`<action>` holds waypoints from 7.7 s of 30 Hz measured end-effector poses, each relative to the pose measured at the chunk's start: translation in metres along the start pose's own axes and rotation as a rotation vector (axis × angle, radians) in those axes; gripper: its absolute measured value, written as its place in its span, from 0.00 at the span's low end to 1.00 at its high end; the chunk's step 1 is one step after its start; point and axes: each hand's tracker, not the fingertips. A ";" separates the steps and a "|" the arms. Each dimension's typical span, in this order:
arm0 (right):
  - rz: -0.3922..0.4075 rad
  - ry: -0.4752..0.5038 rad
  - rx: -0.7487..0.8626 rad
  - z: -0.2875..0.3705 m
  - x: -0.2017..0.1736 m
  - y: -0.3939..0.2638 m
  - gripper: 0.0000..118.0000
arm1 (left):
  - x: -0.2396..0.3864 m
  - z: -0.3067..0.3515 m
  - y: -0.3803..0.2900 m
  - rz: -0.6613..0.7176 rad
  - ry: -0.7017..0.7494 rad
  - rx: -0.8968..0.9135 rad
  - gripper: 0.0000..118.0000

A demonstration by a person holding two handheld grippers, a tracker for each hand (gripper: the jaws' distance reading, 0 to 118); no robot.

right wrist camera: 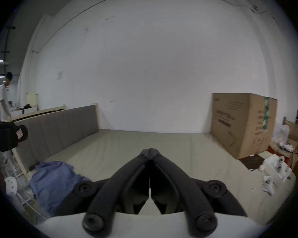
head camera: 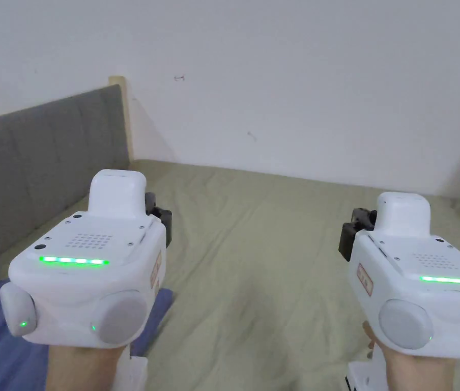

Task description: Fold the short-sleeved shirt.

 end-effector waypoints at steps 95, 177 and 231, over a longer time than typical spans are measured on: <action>-0.336 -0.439 -0.238 0.066 0.227 -0.063 0.00 | 0.301 -0.094 -0.089 -0.016 -0.969 -0.739 0.06; 0.001 -0.098 -0.941 -0.261 0.165 -0.183 0.02 | 0.055 -0.088 -0.207 0.168 -0.386 -1.081 0.05; -0.301 -0.314 -0.466 -0.184 0.288 0.111 0.02 | -0.090 -0.287 0.133 0.240 -0.038 -0.330 0.05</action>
